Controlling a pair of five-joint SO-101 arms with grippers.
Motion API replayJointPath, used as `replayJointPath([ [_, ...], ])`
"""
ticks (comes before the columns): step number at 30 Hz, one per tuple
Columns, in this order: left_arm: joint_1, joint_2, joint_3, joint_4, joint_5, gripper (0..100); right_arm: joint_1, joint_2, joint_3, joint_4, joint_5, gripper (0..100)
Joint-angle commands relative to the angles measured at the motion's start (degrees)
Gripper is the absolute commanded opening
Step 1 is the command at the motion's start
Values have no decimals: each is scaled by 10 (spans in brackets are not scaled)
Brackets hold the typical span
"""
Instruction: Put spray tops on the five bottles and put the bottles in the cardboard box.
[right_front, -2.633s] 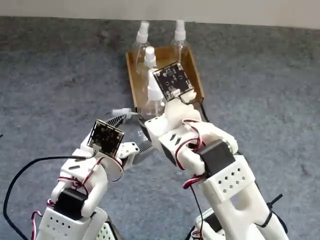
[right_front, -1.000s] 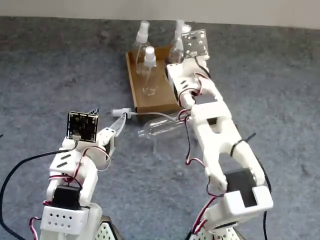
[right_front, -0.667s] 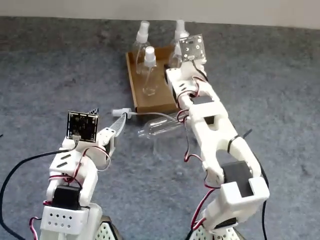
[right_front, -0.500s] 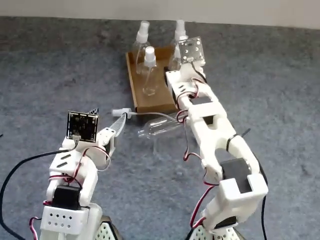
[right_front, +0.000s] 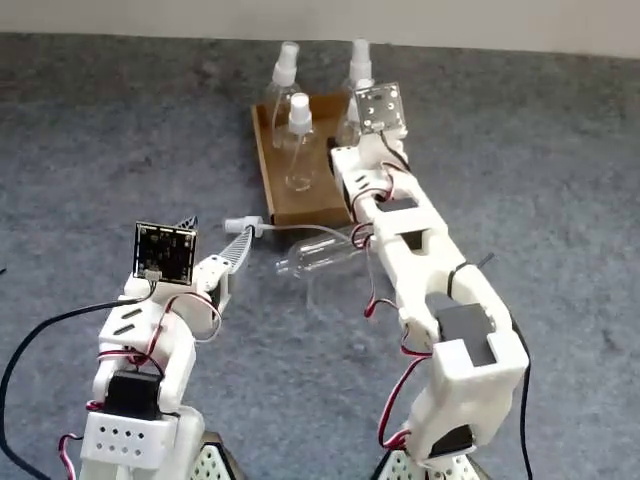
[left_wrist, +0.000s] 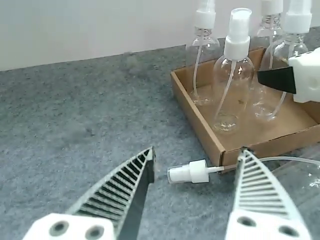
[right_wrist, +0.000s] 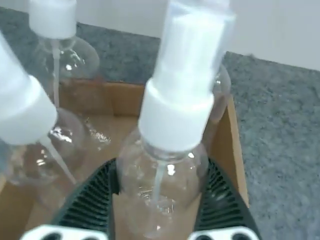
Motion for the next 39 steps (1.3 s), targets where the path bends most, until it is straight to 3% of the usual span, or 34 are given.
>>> replayJointPath([
  [1,-4,-1,-3,-16,4,203,12,-7,-33,-30,5,5],
  [13,-4,-1,-3,-16,4,203,11,23,-33,-33,6,12],
  [21,-4,-1,-3,-16,-14,200,11,22,-32,-30,6,158],
  [39,-4,-1,-3,-16,-15,200,10,18,-34,-29,5,238],
])
